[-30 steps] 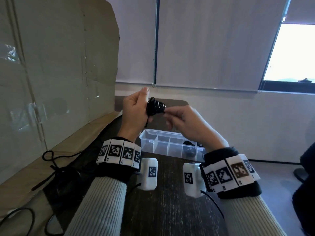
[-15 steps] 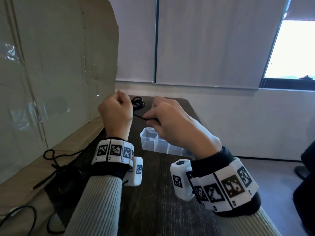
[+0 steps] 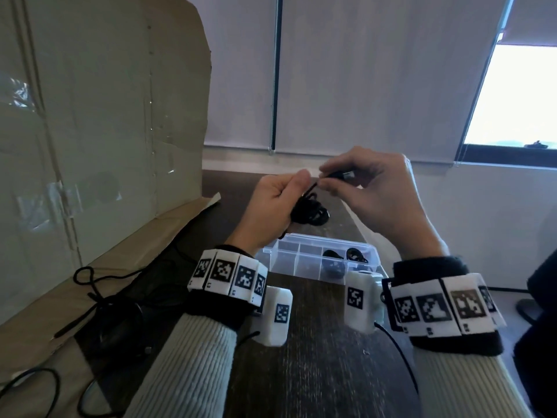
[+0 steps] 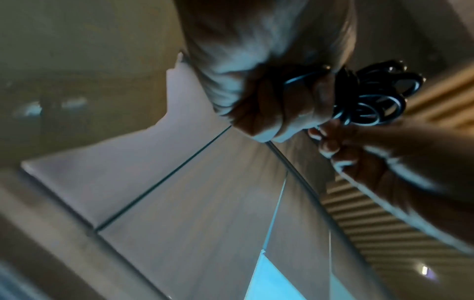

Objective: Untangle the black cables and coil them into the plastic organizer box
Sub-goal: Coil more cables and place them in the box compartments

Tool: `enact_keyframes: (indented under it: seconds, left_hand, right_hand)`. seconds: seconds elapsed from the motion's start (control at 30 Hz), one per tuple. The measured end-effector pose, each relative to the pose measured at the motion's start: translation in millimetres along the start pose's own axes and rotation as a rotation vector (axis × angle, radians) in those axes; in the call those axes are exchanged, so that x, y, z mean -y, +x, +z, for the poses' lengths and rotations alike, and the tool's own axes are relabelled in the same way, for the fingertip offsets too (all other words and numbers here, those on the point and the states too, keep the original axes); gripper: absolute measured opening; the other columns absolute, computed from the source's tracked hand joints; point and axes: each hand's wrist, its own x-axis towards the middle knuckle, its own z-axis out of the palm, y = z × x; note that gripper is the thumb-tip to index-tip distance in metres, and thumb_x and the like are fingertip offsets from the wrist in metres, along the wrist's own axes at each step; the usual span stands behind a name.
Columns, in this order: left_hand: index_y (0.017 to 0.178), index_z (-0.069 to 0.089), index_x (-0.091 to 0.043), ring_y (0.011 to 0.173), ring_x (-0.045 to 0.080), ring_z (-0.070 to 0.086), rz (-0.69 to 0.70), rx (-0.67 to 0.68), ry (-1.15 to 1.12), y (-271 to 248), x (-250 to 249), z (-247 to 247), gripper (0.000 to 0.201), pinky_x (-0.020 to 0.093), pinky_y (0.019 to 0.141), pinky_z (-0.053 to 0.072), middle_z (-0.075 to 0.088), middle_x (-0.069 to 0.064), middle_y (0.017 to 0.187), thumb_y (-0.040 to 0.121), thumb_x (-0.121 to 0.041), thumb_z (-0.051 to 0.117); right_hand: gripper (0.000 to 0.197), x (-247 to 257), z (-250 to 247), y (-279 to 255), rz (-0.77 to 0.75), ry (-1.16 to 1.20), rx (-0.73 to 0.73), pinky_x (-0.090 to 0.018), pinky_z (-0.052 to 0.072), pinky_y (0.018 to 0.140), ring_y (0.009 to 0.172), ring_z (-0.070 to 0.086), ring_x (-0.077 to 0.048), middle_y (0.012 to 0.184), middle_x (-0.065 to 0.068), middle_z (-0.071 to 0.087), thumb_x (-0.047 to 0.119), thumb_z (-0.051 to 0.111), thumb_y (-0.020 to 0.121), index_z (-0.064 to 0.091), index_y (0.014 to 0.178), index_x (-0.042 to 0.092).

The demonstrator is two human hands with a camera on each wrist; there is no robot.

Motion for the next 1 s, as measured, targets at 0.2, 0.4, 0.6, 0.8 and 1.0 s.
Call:
enact_keyframes:
  seconds: [0.2,0.4,0.6,0.8,1.0]
  left_hand:
    - [0.049,0.055,-0.018,0.026,0.007,0.031,-0.333,-0.206,-0.383,7.4,-4.5,-8.7,0.054,0.012,0.032,0.025,0.044,-0.002,0.041,0.102,-0.023,0.043]
    - [0.056,0.036,-0.015,0.024,0.007,0.019,-0.588,-0.385,-0.493,10.4,-8.6,-11.5,0.04,0.009,0.032,0.016,0.026,-0.004,0.031,0.095,-0.015,0.037]
    - [0.051,0.031,-0.018,0.023,0.006,0.015,-0.708,-0.488,-0.594,9.0,-12.4,-18.2,0.039,0.009,0.035,0.011,0.021,-0.006,0.03,0.088,-0.007,0.033]
    - [0.049,0.032,-0.018,0.022,0.004,0.015,-0.755,-0.439,-0.697,9.1,-15.8,-24.8,0.041,0.009,0.031,0.01,0.022,-0.006,0.029,0.088,-0.008,0.03]
    - [0.049,0.037,-0.016,0.022,0.003,0.023,-0.808,-0.239,-1.053,10.1,-14.8,-37.0,0.039,0.011,0.029,0.01,0.029,-0.008,0.03,0.088,-0.016,0.037]
  right_hand:
    - [0.009,-13.1,24.1,-6.5,-0.029,0.041,-0.05,-0.039,0.058,0.066,0.067,0.068,-0.017,0.075,0.0,0.072,0.012,0.078,0.074,0.078,0.083,0.013]
    - [0.007,1.0,41.3,-5.4,-0.14,-0.157,0.013,-0.021,0.05,0.062,0.059,0.066,-0.014,0.069,-0.001,0.071,0.007,0.081,0.071,0.079,0.074,0.012]
    - [0.021,18.9,48.0,-4.3,-0.265,-0.257,0.18,-0.013,0.039,0.054,0.054,0.055,-0.011,0.068,0.0,0.07,-0.008,0.073,0.063,0.079,0.071,0.011]
    - [0.014,26.9,45.6,-3.4,-0.305,-0.172,0.147,-0.017,0.045,0.056,0.053,0.055,-0.009,0.066,0.001,0.067,0.002,0.075,0.067,0.079,0.071,0.014]
    - [0.018,11.5,53.7,-6.5,0.092,0.476,-0.021,-0.021,0.053,0.078,0.077,0.07,-0.012,0.082,-0.005,0.075,-0.006,0.078,0.072,0.074,0.087,0.004]
